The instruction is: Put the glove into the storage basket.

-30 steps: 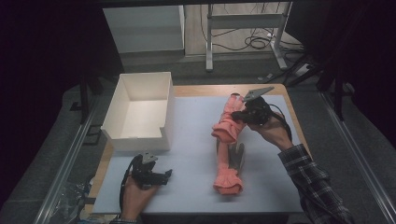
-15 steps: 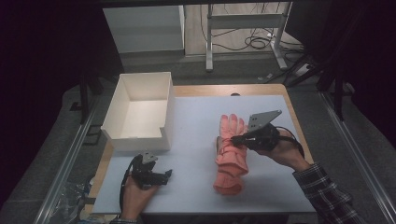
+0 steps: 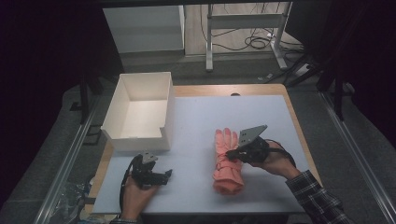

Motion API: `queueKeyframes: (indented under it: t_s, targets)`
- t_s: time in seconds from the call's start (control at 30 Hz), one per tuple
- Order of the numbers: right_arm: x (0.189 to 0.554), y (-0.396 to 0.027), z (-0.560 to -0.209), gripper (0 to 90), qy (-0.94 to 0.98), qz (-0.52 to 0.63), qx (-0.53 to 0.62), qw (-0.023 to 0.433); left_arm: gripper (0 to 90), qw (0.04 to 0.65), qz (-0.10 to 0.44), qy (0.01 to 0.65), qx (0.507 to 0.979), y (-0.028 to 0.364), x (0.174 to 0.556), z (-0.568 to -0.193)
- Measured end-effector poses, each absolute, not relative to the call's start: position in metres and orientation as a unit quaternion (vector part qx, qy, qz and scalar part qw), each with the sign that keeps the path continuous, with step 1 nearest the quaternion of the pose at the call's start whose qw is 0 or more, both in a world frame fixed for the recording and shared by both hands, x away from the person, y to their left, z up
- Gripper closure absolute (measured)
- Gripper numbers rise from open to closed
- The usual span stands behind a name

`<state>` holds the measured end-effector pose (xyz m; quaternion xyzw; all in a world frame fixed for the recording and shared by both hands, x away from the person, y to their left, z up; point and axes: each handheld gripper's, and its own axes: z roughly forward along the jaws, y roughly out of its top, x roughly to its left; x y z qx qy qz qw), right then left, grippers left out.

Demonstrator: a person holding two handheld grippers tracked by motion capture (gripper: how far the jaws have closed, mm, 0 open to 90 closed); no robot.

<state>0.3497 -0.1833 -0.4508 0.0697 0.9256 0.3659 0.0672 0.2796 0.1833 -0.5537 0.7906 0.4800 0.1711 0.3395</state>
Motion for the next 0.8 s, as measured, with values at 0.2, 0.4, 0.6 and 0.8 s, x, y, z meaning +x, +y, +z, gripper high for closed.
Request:
queueKeyframes:
  t_s: [0.2, 0.4, 0.6, 0.8]
  targets:
    - [0.353, -0.186, -0.456, 79.2, 0.925, 0.364, 0.093, 0.049, 3.3, 0.339, 0.171, 0.480, 0.791, 0.183, 0.280, -0.554]
    - [0.353, -0.193, -0.449, 71.5, 0.917, 0.382, 0.104, 0.046, 3.3, 0.339, 0.171, 0.480, 0.791, 0.183, 0.280, -0.554]
    - [0.352, -0.209, -0.435, 66.7, 0.902, 0.406, 0.134, 0.056, 3.3, 0.339, 0.171, 0.480, 0.791, 0.183, 0.280, -0.554]
    - [0.354, -0.227, -0.436, 66.5, 0.892, 0.411, 0.174, 0.071, 3.3, 0.339, 0.171, 0.480, 0.791, 0.183, 0.280, -0.554]
